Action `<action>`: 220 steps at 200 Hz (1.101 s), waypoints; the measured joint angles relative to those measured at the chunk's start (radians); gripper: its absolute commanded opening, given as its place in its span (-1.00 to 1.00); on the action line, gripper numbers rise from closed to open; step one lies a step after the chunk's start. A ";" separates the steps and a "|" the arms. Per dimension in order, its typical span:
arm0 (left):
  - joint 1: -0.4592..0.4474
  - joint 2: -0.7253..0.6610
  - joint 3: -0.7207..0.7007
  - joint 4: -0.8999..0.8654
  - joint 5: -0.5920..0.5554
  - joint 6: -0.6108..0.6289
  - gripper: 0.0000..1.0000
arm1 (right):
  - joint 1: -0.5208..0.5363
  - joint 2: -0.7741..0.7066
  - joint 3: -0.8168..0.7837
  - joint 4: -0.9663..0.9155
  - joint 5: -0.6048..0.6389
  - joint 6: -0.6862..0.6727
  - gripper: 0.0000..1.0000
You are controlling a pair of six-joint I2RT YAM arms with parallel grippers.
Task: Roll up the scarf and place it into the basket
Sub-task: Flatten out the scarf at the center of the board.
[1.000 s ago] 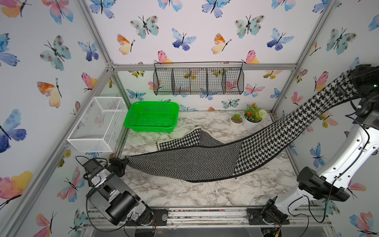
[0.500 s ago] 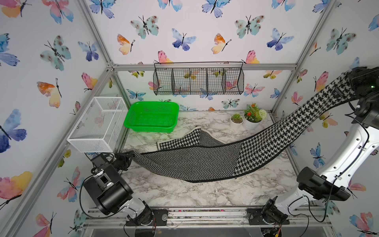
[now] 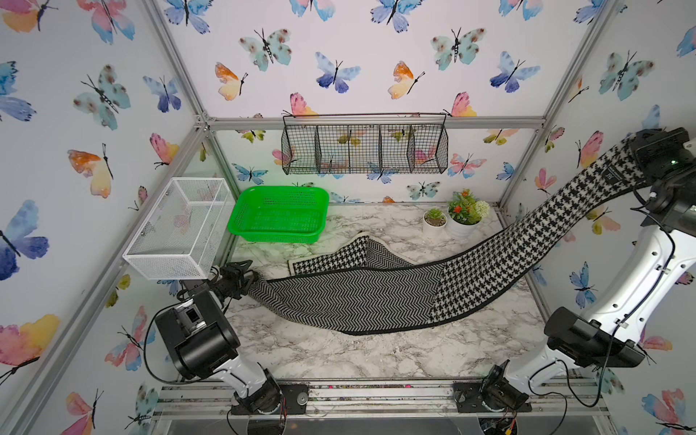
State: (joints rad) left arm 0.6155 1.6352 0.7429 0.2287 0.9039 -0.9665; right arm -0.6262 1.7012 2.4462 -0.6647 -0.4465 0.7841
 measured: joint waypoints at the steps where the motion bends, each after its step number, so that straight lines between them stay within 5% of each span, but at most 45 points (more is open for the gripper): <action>1: -0.003 0.002 0.002 0.000 -0.001 0.000 0.27 | 0.000 0.000 0.000 0.000 0.000 0.000 -0.97; 52: -0.057 0.052 -0.014 0.074 -0.010 -0.045 0.28 | 0.015 -0.003 -0.014 -0.001 0.000 -0.021 -0.97; 145: 0.047 -0.175 -0.151 0.116 -0.022 -0.060 0.27 | 0.040 -0.007 -0.028 -0.002 0.000 -0.053 -0.97; 220: 0.208 -0.298 -0.243 -0.090 -0.067 0.066 0.23 | 0.051 -0.014 -0.068 0.000 0.000 -0.064 -0.97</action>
State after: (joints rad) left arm 0.8238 1.3369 0.4995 0.1387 0.8371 -0.9009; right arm -0.5751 1.6867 2.3783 -0.6651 -0.4465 0.7204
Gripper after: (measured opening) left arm 0.623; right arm 0.050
